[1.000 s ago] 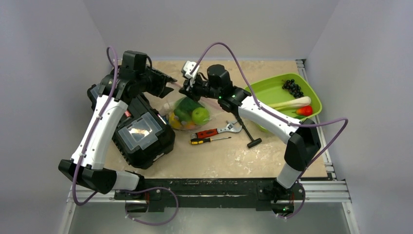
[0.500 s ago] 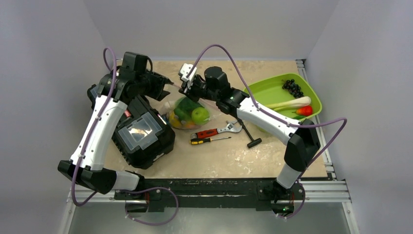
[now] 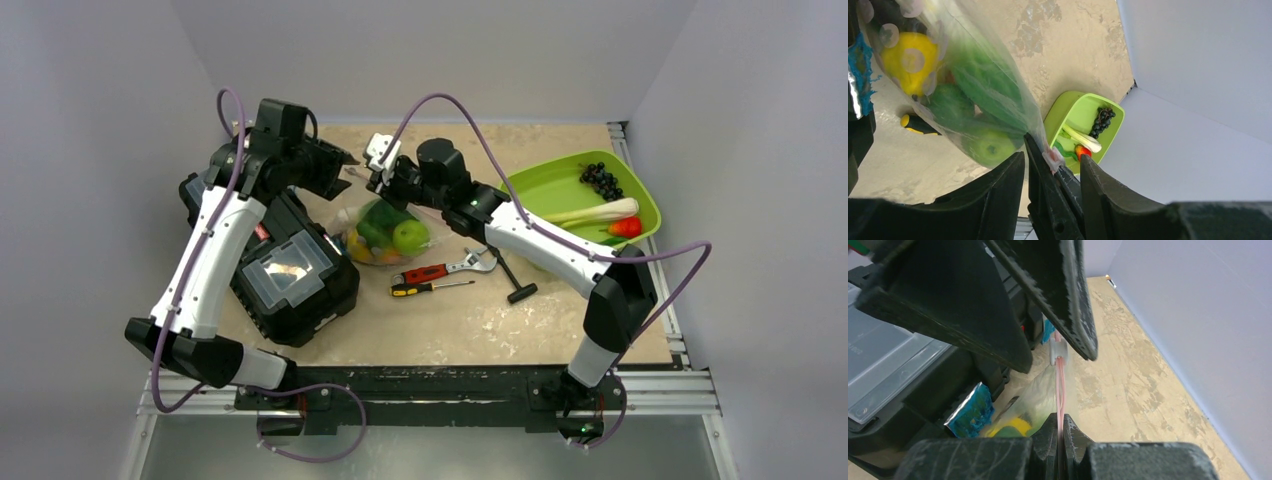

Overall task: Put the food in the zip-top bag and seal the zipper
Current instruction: Zip the zipper food storage bag at the center of the board.

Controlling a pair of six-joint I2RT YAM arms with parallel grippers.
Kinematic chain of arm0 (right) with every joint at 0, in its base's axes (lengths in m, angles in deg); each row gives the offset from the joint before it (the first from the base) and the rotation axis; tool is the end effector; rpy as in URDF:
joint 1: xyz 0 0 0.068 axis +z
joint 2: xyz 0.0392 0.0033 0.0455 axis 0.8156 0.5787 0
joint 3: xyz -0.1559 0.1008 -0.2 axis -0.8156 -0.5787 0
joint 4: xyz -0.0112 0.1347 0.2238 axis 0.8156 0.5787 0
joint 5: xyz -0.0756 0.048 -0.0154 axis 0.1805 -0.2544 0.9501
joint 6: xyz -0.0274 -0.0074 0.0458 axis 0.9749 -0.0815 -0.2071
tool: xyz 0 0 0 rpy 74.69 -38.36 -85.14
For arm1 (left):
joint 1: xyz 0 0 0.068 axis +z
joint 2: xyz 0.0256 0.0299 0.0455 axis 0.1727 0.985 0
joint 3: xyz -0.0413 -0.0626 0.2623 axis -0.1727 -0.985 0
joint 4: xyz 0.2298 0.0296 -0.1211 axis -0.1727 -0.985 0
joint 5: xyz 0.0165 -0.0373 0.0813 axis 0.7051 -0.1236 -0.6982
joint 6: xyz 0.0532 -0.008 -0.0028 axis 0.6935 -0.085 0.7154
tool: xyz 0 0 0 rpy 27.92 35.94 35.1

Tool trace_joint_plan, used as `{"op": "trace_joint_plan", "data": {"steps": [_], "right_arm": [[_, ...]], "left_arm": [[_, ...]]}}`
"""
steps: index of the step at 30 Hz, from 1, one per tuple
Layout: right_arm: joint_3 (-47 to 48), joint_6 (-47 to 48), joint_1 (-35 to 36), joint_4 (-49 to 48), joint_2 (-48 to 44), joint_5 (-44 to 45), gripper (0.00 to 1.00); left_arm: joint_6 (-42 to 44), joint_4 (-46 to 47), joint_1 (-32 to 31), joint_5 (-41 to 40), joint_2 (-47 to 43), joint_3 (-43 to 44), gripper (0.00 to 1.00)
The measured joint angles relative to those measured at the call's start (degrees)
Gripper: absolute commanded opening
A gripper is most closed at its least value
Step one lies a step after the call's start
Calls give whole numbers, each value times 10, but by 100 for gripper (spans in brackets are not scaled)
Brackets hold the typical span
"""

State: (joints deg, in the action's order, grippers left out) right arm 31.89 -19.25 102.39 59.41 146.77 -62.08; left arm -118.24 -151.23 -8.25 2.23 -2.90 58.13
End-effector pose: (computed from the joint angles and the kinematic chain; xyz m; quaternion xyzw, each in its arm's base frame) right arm 0.2712 0.3110 0.3633 -0.4806 0.6115 0.2514 0.5762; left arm 0.2549 -0.0838 0.4321 -0.4954 0.7778 -0.3003 0.2438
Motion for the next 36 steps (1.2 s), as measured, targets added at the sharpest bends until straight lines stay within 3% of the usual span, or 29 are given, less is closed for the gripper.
{"op": "trace_joint_plan", "data": {"steps": [6, 24, 36], "right_arm": [[0, 9, 6, 4, 0, 10, 0], [-34, 17, 10, -6, -29, 27, 0], [-70, 19, 11, -44, -45, 33, 0]], "left_arm": [[5, 8, -3, 7, 13, 0, 20], [11, 16, -16, 16, 8, -9, 6], [21, 50, -31, 34, -1, -51, 7]]}}
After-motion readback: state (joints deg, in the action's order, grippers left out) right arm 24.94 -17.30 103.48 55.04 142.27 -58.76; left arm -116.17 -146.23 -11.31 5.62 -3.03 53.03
